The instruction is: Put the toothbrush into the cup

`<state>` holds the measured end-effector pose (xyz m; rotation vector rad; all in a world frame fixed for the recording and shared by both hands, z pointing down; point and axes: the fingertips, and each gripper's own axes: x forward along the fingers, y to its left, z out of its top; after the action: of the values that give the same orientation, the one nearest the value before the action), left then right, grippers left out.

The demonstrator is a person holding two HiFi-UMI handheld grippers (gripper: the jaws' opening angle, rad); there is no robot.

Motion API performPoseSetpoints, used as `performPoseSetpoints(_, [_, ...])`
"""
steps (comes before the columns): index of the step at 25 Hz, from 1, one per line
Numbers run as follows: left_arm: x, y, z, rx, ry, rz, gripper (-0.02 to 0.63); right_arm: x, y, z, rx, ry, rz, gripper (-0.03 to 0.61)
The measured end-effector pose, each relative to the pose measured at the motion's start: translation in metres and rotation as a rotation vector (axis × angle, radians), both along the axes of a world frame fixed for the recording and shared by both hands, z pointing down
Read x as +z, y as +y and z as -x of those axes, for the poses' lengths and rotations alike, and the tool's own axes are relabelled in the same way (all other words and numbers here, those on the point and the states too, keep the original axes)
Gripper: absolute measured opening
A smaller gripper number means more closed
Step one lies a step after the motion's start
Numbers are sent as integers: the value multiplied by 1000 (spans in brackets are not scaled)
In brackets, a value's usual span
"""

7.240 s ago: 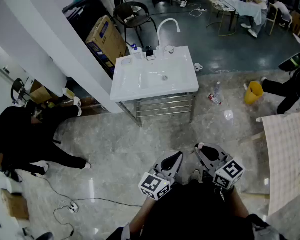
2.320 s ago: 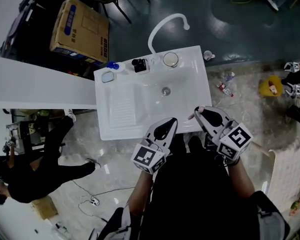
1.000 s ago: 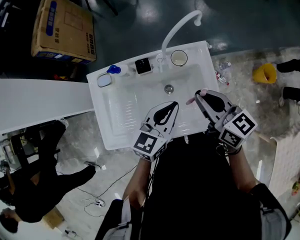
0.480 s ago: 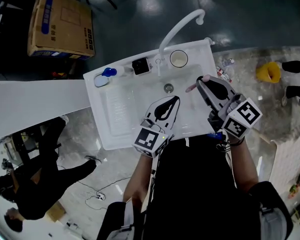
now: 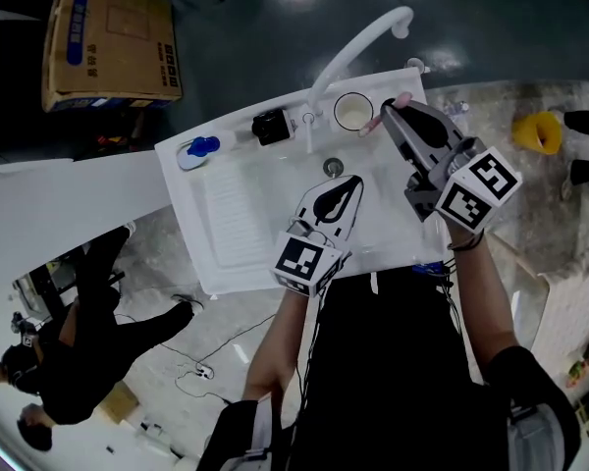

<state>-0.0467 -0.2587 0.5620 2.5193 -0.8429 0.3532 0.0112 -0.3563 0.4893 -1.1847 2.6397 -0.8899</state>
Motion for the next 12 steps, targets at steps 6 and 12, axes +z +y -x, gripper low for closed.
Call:
performPoseSetpoints(6, [26,-10,-8,0,-14,40,11,25,-23,7,3,9,12,26])
performPoseSetpoints(12, [46,-22,-17,10,-28,60,11,61,-35,11,11,2,59,26])
